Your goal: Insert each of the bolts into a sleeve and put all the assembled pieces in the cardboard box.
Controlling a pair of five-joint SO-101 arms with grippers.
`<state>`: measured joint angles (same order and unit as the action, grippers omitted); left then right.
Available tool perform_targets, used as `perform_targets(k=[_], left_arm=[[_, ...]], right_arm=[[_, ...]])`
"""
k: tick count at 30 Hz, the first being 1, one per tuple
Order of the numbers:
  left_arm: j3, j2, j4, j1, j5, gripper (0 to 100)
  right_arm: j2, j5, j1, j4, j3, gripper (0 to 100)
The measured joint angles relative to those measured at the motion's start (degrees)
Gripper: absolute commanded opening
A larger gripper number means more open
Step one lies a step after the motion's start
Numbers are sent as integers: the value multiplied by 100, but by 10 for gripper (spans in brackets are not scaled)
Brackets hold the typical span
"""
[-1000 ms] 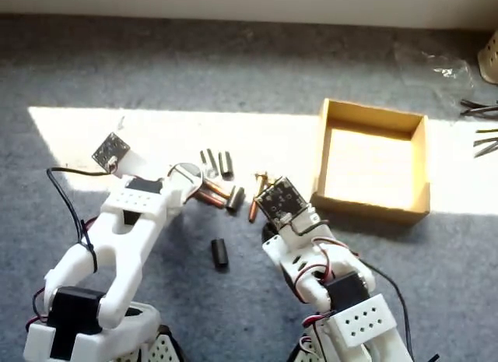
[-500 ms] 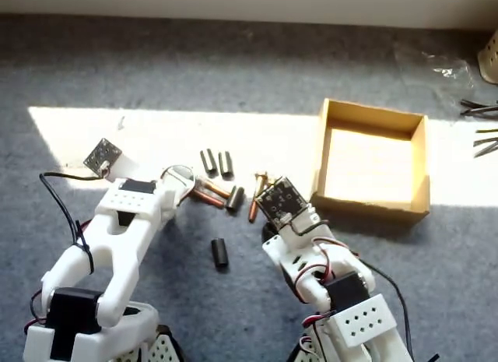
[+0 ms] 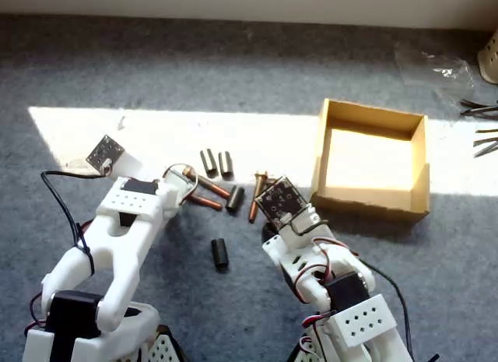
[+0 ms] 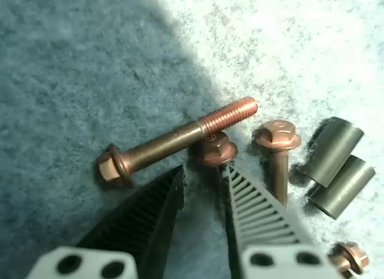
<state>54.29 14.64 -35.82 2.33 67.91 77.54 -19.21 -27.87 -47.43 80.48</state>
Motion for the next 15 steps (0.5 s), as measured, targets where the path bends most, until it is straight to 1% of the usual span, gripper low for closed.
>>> perform_targets(k=[3,6,10,15], left_arm=[[9,0,-44,167,0,224],[9,0,-44,281,0,242],[9,0,-44,299,0,226],[9,0,-44,334,0,178]], right_arm=[[0,0,0,0,0,5],[0,0,0,0,0,5],[0,0,0,0,0,5],[0,0,0,0,0,5]])
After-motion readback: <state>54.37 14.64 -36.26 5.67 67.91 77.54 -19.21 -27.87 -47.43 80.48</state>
